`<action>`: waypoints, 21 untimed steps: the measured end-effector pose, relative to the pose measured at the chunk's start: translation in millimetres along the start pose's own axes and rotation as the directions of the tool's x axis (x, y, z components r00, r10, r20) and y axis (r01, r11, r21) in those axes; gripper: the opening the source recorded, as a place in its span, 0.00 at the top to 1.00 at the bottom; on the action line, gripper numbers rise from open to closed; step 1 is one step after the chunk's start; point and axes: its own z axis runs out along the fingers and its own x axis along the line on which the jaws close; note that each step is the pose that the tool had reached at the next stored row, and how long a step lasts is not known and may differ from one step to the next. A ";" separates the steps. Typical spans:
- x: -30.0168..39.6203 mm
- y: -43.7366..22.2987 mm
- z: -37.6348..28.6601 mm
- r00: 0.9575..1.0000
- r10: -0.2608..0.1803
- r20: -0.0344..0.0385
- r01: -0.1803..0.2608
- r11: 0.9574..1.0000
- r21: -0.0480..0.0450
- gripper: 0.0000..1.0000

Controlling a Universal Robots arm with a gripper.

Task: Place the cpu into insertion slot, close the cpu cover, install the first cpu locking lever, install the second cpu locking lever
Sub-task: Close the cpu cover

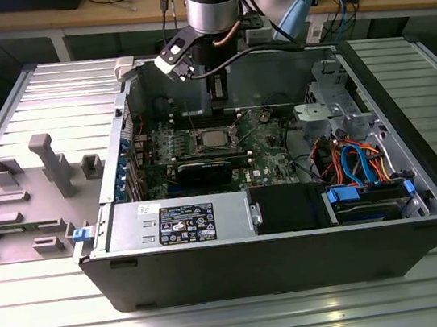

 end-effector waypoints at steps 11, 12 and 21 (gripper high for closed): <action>0.0 7.5 0.1 1.000 0.000 0.000 0.000 1.000 0.002 0.89; 0.0 9.8 0.1 1.000 0.000 0.000 0.000 1.000 0.003 0.89; 0.0 23.0 0.4 1.000 0.000 0.000 0.000 1.000 0.004 0.89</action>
